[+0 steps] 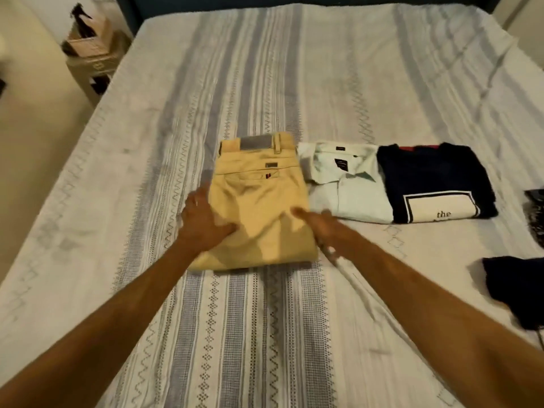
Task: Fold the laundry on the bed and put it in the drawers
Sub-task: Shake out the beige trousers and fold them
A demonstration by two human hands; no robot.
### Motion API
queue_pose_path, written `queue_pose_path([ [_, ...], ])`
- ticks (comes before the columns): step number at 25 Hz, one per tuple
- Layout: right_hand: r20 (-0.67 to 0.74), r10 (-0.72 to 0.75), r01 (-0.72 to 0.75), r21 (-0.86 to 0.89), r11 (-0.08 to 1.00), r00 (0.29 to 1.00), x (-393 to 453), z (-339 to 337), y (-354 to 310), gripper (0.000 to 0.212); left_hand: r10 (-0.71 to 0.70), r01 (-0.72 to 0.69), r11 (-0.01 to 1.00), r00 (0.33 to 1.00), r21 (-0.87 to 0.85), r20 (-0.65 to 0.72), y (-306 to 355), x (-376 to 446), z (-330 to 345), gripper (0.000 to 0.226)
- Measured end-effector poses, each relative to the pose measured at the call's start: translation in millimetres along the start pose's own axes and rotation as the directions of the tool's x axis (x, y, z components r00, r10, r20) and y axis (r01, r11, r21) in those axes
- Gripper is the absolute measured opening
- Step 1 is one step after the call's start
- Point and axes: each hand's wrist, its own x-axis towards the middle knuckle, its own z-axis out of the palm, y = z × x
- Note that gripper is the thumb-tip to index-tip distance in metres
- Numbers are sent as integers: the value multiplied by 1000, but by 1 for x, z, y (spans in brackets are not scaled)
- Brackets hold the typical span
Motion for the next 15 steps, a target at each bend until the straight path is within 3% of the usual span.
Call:
queue_pose_path([
  [2, 28, 137, -131, -159, 979, 990, 17, 42, 54, 60, 148, -191, 934, 976, 303, 160, -39, -6, 43, 94],
  [4, -70, 56, -70, -215, 974, 996, 30, 76, 99, 60, 137, -259, 882, 940, 393, 313, -69, -19, 84, 80],
  [6, -256, -96, 22, -277, 961, 962, 43, 88, 124, 47, 114, -229, 875, 954, 426, 278, -81, -30, 108, 84],
  [8, -331, -188, 76, -323, 943, 925, 48, 80, 133, 34, 162, -218, 888, 972, 404, 168, -79, -37, 120, 84],
  [10, -255, -238, 95, -470, 877, 937, 31, 69, 136, 42, 184, -229, 897, 971, 377, 152, -73, -52, 119, 89],
  [12, -198, -359, 111, -723, 682, 912, 1, 59, 157, 51, 186, -246, 885, 965, 395, 185, -74, -75, 124, 97],
  [15, -62, -382, 150, -852, 502, 922, -34, 35, 193, 63, 170, -280, 854, 947, 439, 273, -75, -98, 138, 102],
])
